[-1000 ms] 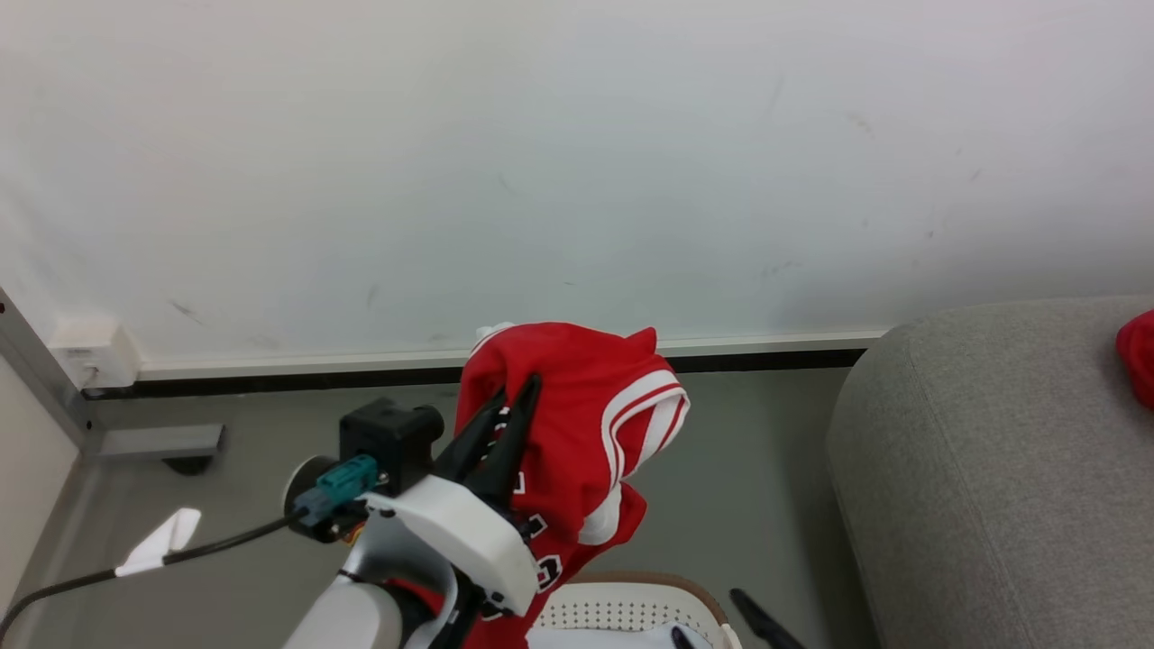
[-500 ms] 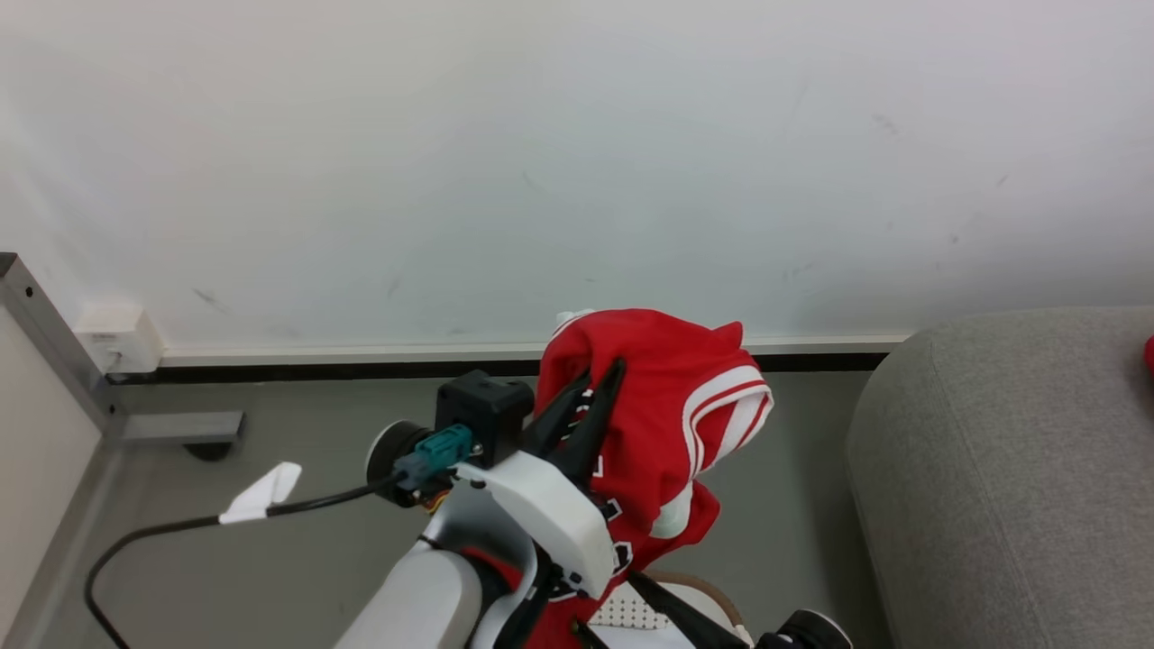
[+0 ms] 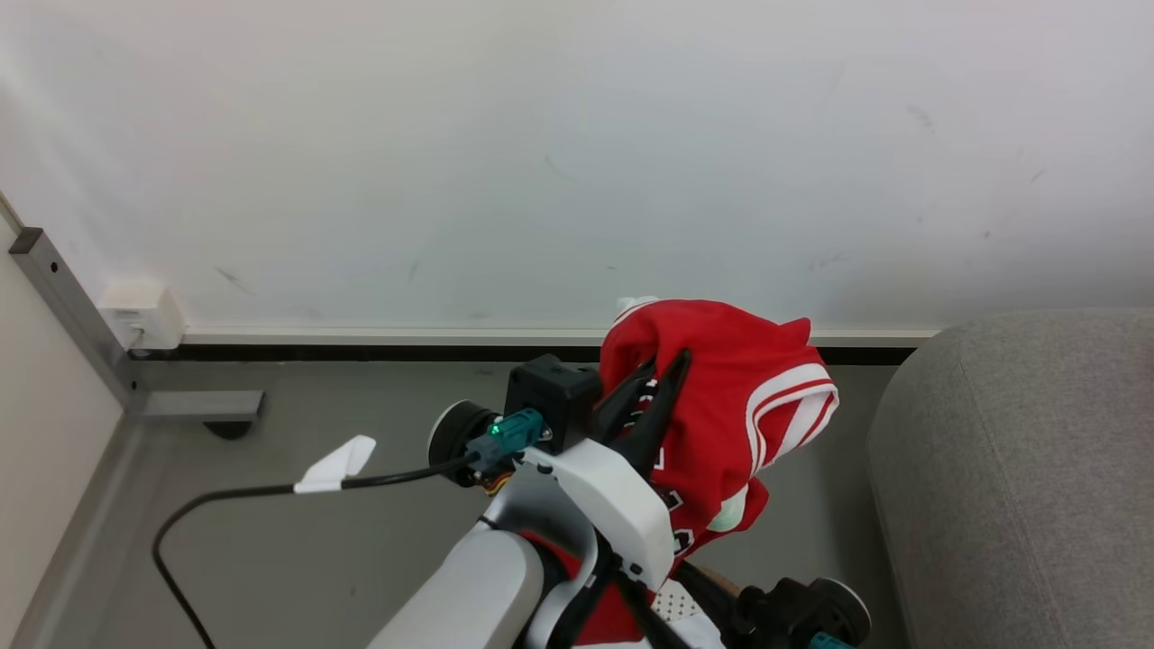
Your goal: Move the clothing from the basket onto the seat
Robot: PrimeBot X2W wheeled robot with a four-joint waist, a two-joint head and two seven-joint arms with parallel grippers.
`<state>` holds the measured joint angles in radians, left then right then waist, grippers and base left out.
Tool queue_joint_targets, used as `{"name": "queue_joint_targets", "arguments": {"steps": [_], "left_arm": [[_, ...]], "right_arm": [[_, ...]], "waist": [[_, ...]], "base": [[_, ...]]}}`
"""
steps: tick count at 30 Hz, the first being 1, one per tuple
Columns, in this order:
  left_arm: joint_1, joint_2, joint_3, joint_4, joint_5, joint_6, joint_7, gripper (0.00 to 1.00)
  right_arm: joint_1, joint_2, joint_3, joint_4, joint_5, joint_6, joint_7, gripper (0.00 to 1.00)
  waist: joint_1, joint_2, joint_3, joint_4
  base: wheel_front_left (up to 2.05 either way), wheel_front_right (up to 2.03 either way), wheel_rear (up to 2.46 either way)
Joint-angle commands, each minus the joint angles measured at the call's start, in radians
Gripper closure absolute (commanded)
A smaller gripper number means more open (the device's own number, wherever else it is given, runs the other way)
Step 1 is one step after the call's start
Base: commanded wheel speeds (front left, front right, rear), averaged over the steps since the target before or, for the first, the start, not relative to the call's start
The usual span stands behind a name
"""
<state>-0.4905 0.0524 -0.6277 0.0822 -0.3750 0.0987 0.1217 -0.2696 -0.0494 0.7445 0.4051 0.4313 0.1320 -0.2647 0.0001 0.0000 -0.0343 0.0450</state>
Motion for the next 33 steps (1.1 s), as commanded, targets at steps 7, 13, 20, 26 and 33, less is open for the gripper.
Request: {"name": "queue_joint_targets", "arguments": {"steps": [7, 13, 20, 26, 33], "left_arm": [[-0.023, 0.000, -0.010, 0.029, -0.033, 0.028, -0.028, 1.00], [-0.006, 0.022, 0.010, 0.067, -0.040, 0.043, -0.042, 1.00], [0.010, 0.040, 0.023, 0.094, -0.049, 0.050, -0.064, 0.85], [0.025, 0.050, 0.016, 0.084, -0.039, 0.058, -0.063, 0.00], [0.049, 0.057, -0.010, 0.042, -0.037, 0.051, -0.057, 0.00]], "right_arm": [[-0.033, -0.002, -0.047, -0.002, 0.063, -0.003, 0.001, 1.00], [-0.027, -0.003, -0.106, -0.029, 0.065, -0.003, 0.001, 1.00], [0.001, -0.002, -0.225, -0.109, 0.019, -0.003, 0.000, 1.00], [0.007, -0.002, -0.336, -0.206, -0.006, -0.002, 0.000, 1.00], [-0.017, -0.002, -0.445, -0.300, -0.023, -0.002, 0.000, 1.00]], "waist": [[-0.0001, 0.0000, 0.005, 0.001], [-0.0001, 0.0000, 0.013, -0.018], [-0.0001, 0.0000, 0.019, -0.044], [-0.0001, 0.0000, 0.018, -0.066], [-0.0001, 0.0000, 0.019, -0.090]], "base": [[0.00, 0.00, 0.00], [0.00, 0.00, 0.00], [0.00, 0.00, 0.00], [0.00, 0.00, 0.00], [0.00, 0.00, 0.00]]}}
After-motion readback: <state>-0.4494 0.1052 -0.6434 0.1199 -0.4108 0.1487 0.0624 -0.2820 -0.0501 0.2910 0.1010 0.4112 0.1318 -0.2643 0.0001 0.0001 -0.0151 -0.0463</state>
